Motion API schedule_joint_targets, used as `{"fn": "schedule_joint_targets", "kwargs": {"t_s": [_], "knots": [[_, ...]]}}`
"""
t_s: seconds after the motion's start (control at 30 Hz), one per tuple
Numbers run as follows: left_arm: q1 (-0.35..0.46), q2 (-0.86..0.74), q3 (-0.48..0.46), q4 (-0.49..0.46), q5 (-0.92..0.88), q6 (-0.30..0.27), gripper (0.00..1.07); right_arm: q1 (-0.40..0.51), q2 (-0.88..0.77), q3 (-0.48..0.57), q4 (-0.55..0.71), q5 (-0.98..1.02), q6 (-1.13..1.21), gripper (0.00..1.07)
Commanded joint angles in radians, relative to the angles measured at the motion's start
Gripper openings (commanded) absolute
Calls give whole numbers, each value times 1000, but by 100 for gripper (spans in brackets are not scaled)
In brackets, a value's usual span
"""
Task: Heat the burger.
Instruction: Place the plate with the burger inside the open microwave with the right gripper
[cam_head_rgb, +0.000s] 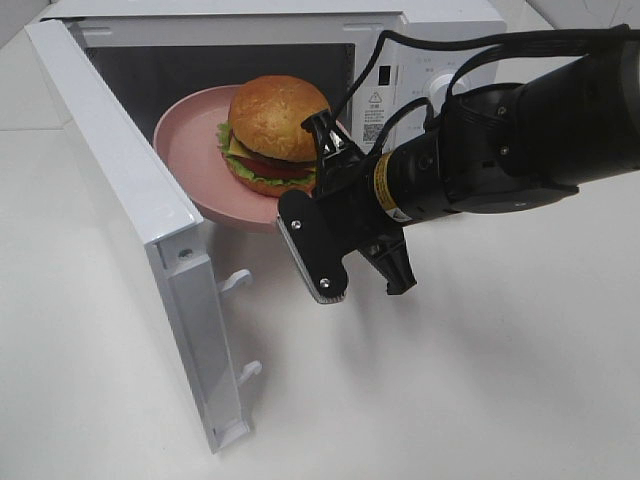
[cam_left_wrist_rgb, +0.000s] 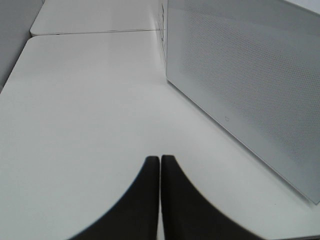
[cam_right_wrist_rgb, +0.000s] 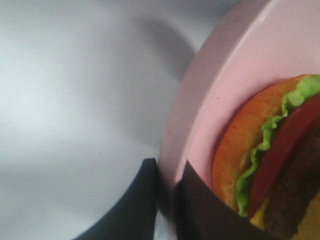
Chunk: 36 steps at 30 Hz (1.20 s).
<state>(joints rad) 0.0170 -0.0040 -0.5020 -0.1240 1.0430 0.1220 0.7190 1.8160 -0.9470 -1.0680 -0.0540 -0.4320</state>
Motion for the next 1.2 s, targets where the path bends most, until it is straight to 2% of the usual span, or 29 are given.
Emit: {"fn": "schedule_joint_targets", "kwargs": {"t_s": [0.03,0.63,0.9,0.97,1.2], "knots": [[3,-19,2,-9,-10,-4,0,-2,-12,-29,-5,-28,-17,0],[3,-19,2,-9,-10,-4,0,-2,72,-148,5,41,-15,0],[3,-19,2,-9,-10,-4,0,-2,90,-182,76,31,-18,0],[3,-19,2,-9,-10,-4,0,-2,90,-182,147,33,-17,0],[3,-19,2,-9,-10,-4,0,-1,90,-182,213,54,-18,0]]}}
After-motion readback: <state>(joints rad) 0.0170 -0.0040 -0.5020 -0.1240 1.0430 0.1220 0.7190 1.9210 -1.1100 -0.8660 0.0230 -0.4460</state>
